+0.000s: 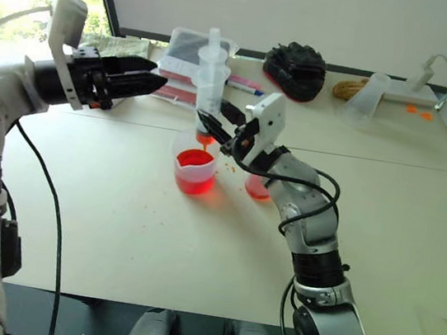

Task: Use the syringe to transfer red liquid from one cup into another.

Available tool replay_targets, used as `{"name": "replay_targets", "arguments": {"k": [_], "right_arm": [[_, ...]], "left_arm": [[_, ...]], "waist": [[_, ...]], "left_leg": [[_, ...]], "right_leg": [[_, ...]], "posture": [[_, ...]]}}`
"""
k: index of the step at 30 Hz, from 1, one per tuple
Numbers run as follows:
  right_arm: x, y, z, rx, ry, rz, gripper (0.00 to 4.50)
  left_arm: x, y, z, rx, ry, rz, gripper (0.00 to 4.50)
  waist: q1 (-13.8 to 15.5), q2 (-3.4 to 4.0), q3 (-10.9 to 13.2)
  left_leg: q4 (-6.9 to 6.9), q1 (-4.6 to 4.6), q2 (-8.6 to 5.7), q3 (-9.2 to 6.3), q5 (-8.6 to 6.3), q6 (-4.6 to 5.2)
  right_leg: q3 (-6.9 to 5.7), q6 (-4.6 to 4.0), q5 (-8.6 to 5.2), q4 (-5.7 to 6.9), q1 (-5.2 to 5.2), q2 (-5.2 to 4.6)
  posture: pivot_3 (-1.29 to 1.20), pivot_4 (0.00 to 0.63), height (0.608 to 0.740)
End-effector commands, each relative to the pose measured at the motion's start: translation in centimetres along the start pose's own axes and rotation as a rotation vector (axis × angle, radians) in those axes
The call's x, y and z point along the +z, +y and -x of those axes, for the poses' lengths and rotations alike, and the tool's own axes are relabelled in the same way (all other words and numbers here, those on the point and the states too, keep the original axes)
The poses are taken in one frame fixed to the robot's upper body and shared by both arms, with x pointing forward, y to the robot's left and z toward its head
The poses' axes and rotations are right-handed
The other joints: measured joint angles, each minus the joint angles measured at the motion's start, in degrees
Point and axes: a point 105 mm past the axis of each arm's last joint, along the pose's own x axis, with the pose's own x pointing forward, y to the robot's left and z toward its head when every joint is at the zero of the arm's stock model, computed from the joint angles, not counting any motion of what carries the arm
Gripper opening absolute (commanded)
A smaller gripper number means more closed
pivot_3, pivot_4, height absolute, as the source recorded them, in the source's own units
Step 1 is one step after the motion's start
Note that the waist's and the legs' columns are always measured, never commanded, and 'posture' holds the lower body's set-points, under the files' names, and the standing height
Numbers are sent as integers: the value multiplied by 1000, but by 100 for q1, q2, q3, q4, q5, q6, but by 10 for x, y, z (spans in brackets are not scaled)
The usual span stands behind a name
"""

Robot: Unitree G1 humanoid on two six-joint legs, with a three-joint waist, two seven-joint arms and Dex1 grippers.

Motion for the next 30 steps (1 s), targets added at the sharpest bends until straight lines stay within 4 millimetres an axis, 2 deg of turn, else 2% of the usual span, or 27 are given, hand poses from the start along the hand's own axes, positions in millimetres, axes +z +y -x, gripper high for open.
{"name": "replay_targets", "arguments": {"k": [1, 5, 11, 18, 26, 30], "right_arm": [[45, -8, 5, -26, -112, 54, 1309], [67, -24, 24, -90, -122, 62, 1309], [80, -40, 60, -200, -78, 64, 1309], [57, -47, 89, -317, 33, 64, 1309], [32, -49, 100, -368, 94, 52, 1309], [25, -49, 100, -378, 107, 55, 1309]], "left_arm": [[15, -3, -8, -41, -42, -50, 2561], [15, -3, -21, -90, -43, -55, 2561], [14, -7, -44, -177, -53, -58, 2561], [12, -10, -64, -256, -61, -47, 2561], [18, -24, -84, -367, -81, -35, 2561], [34, -40, -100, -431, -117, -15, 2561]], "waist": [[12, 0, 0], [22, 0, 0], [21, 0, 0], [12, 0, 0], [29, 0, 0], [33, -1, 1]], "left_leg": [[0, 0, 0, 0, 0, 0], [0, -2, -4, 1, 0, 1], [-1, -3, -4, 1, -3, 5], [-1, -2, -3, 4, -20, 36], [0, -3, -4, 3, -21, 38], [3, -5, -7, 3, -23, 42]], "right_leg": [[0, 0, 0, 0, 0, 1], [-1, 0, 0, -1, 0, 3], [-1, 0, 0, -2, 1, 5], [-1, 0, 0, -5, 0, 10], [-1, 0, 0, -7, 0, 13], [-1, 0, 0, -8, 1, 12]], "posture": [[0, 150, 740], [0, 150, 740], [0, 150, 740], [0, 150, 740], [0, 150, 740], [0, 150, 740]]}}
